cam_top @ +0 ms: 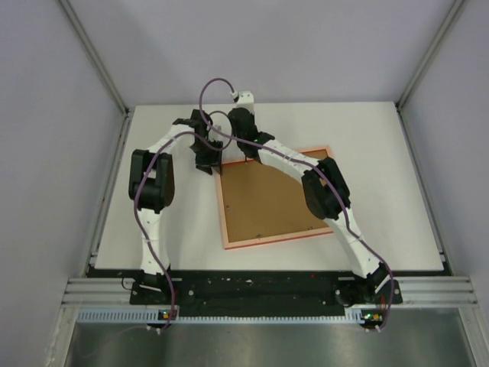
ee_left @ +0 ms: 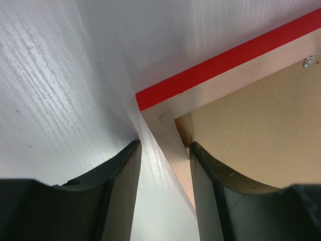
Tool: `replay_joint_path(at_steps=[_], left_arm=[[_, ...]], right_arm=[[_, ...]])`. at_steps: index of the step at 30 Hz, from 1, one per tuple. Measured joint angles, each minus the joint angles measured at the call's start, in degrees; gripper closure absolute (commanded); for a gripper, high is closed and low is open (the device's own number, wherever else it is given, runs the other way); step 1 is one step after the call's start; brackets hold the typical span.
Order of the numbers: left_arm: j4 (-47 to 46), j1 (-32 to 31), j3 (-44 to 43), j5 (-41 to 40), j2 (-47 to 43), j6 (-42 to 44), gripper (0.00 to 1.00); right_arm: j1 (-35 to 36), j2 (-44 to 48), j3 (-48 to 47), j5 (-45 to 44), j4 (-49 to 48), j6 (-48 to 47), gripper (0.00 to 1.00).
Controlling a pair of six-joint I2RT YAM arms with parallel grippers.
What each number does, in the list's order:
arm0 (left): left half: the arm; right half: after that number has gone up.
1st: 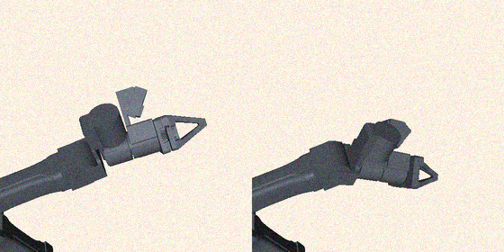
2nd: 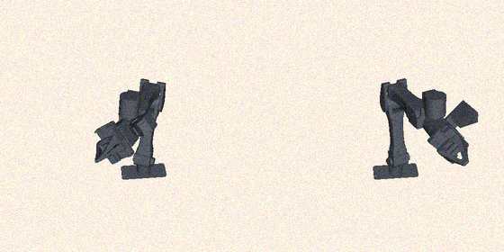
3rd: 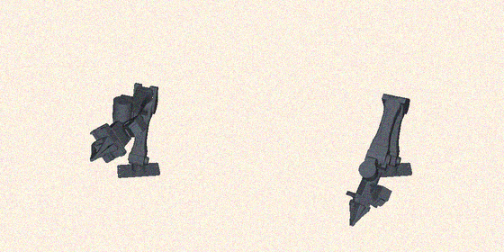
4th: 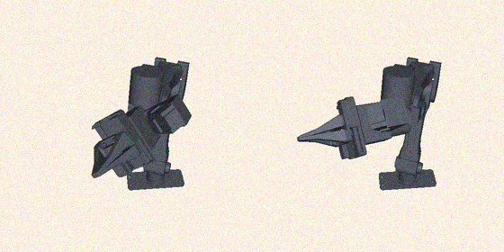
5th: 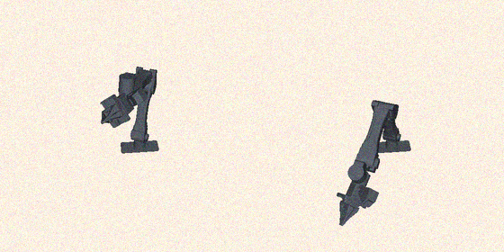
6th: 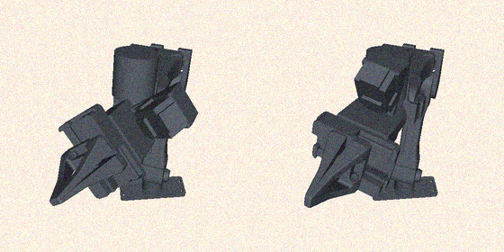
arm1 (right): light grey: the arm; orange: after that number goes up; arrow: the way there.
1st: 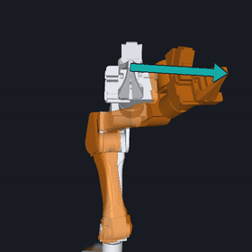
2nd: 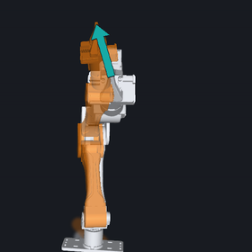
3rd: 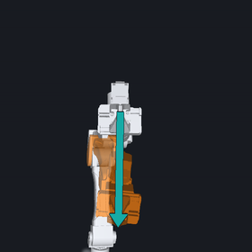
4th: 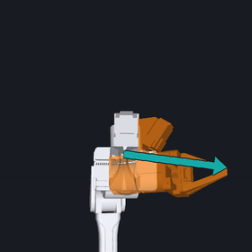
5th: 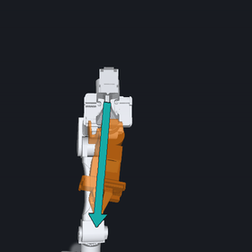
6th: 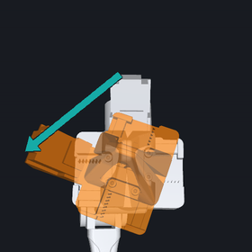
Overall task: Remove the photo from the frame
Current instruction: Release the photo frame item from the photo frame.
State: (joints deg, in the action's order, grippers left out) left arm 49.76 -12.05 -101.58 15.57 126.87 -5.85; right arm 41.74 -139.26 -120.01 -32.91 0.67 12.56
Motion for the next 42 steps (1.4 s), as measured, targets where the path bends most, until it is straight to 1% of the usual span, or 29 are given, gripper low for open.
replay_joint_path(at_steps=[12,22,25,35,42], left_arm=[[0.0,0.0,0.0,0.0,0.0,0.0,0.51],[0.0,0.0,0.0,0.0,0.0,-0.1,0.51],[0.0,0.0,0.0,0.0,0.0,-0.1,0.51],[0.0,0.0,0.0,-0.2,0.0,0.0,0.51],[0.0,0.0,0.0,-0.3,0.0,0.0,0.51]], right_arm=[[0.0,-0.8,-0.7,0.3,0.3,1.6,1.00],[0.1,-2.1,-1.4,1.8,-0.4,0.9,1.00],[0.1,-2.0,0.5,3.8,-4.1,-1.2,1.00],[0.4,2.8,12.8,12.1,-19.3,-9.2,1.00],[0.5,4.0,15.8,13.4,-23.0,-10.6,1.00]])
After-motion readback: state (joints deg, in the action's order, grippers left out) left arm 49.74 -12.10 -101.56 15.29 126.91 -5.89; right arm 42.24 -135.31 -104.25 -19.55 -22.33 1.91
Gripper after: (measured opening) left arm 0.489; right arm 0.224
